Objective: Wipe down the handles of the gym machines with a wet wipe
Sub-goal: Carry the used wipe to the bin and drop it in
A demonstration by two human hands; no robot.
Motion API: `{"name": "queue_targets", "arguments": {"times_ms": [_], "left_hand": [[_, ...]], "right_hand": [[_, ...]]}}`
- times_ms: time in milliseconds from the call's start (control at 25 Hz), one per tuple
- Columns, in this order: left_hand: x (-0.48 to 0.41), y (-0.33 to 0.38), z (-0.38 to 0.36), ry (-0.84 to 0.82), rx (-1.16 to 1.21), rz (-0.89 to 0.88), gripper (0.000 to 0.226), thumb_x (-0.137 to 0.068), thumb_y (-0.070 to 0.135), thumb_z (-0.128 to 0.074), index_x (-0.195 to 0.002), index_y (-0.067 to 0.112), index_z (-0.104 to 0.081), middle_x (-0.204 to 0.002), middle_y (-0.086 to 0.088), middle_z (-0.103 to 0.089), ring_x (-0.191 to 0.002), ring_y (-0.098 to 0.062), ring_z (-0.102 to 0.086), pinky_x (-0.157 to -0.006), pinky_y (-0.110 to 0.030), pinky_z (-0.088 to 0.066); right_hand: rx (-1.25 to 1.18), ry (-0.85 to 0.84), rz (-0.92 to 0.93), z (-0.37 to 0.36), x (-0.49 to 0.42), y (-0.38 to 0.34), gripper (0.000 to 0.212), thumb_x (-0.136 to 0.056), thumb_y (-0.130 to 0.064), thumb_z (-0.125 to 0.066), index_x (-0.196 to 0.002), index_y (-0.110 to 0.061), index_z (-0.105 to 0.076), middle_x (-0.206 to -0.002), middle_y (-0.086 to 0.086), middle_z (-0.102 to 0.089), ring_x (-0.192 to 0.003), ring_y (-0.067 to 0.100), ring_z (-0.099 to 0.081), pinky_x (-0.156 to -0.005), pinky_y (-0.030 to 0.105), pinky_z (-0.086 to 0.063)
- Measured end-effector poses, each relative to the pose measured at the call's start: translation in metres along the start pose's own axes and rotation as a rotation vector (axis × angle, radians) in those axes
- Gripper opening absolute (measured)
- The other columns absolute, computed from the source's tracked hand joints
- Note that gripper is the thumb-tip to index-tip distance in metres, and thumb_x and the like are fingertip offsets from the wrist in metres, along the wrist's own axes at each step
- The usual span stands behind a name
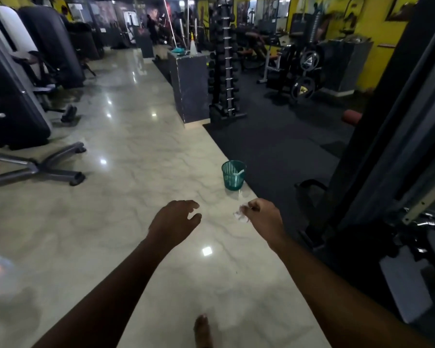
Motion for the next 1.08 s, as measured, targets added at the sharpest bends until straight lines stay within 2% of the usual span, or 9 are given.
{"name": "queue_targets", "arguments": {"times_ms": [240, 440, 640, 840, 1080], "left_hand": [[-0.252, -0.05, -0.031, -0.08, 0.015, -0.033, 0.03, -0.091, 0.039, -0.063, -0.12, 0.03, -0.064, -0.112, 0.013, -0.066, -0.108, -0.011, -0.058, -0.09, -0.025, -0.043], [-0.448, -0.058, -0.054, -0.122, 0.014, -0.081, 0.031, -0.09, 0.04, -0.062, -0.12, 0.031, -0.065, -0.109, 0.013, -0.068, -0.105, -0.01, -0.059, -0.089, -0.026, -0.045], [-0.65, -0.07, -0.118, -0.147, 0.027, -0.079, 0.031, -0.09, 0.039, -0.064, -0.12, 0.029, -0.066, -0.108, 0.011, -0.069, -0.106, -0.011, -0.06, -0.088, -0.026, -0.046], [-0.819, -0.078, -0.154, -0.22, 0.027, -0.003, 0.03, -0.091, 0.039, -0.062, -0.12, 0.03, -0.065, -0.108, 0.012, -0.068, -0.108, -0.012, -0.059, -0.092, -0.03, -0.048], [-0.973, -0.102, -0.218, -0.348, 0.016, 0.044, 0.032, -0.093, 0.036, -0.058, -0.123, 0.028, -0.064, -0.115, 0.009, -0.068, -0.111, -0.013, -0.058, -0.096, -0.03, -0.046]], "right_hand": [[0.066, 0.042, -0.05, -0.04, -0.233, -0.022, 0.026, -0.09, -0.037, -0.067, -0.1, -0.013, -0.069, -0.093, -0.001, -0.07, -0.087, 0.016, -0.064, -0.073, 0.026, -0.043], [0.082, 0.089, -0.097, -0.047, -0.418, -0.03, 0.026, -0.088, -0.037, -0.068, -0.101, -0.015, -0.071, -0.097, 0.001, -0.072, -0.091, 0.02, -0.066, -0.079, 0.031, -0.052], [0.072, 0.093, -0.153, -0.062, -0.628, 0.0, 0.026, -0.088, -0.037, -0.068, -0.103, -0.016, -0.07, -0.098, 0.0, -0.071, -0.092, 0.017, -0.065, -0.073, 0.025, -0.044], [0.024, 0.054, -0.224, -0.067, -0.802, 0.005, 0.015, -0.09, -0.02, -0.061, -0.105, -0.023, -0.065, -0.098, -0.007, -0.066, -0.089, 0.013, -0.061, -0.065, 0.022, -0.042], [0.105, -0.03, -0.322, -0.107, -0.948, 0.035, 0.012, -0.088, -0.017, -0.063, -0.099, -0.02, -0.066, -0.1, -0.002, -0.068, -0.092, 0.016, -0.062, -0.074, 0.025, -0.044]]}}
Point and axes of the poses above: each hand's wrist, its own x-axis away from the middle knuckle, its own z-axis out of the back of the hand, y = z × x, the point moved 9 cm from there along -x, towards the middle knuckle
